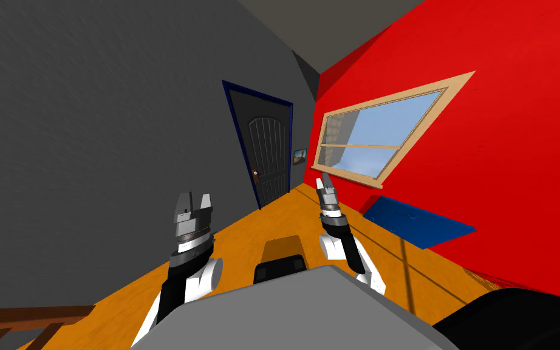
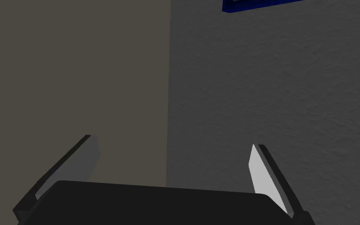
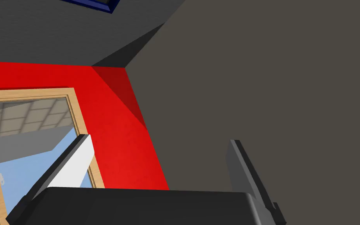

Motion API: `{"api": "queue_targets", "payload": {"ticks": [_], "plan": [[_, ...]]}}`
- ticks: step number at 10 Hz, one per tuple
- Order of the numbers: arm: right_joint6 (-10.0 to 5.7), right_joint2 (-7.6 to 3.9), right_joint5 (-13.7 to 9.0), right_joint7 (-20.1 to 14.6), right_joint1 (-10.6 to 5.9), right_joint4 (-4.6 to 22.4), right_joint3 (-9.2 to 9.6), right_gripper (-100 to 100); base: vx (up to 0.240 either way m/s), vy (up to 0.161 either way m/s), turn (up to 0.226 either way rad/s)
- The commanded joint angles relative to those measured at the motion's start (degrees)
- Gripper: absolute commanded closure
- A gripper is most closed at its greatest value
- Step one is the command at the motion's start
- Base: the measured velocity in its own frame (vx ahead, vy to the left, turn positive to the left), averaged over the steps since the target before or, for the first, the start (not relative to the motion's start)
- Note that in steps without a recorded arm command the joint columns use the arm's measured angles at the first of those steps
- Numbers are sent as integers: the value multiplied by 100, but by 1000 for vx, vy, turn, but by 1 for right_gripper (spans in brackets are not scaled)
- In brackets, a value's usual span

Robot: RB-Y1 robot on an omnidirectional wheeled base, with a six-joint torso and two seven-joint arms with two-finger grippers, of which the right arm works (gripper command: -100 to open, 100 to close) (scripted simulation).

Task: Pull the door open

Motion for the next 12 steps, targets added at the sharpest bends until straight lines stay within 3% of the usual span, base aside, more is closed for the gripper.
{"api": "queue_targets", "payload": {"ticks": [1, 6, 12], "plan": [[-19, -59, 131, 78, -107, 220, -69, -100, 62, 40, 74], [-71, -199, 487, 291, -398, 817, -255, -100, 108, 58, 67], [-150, -375, 1022, 611, -836, 1716, -535, -100, 86, 58, 74]]}}
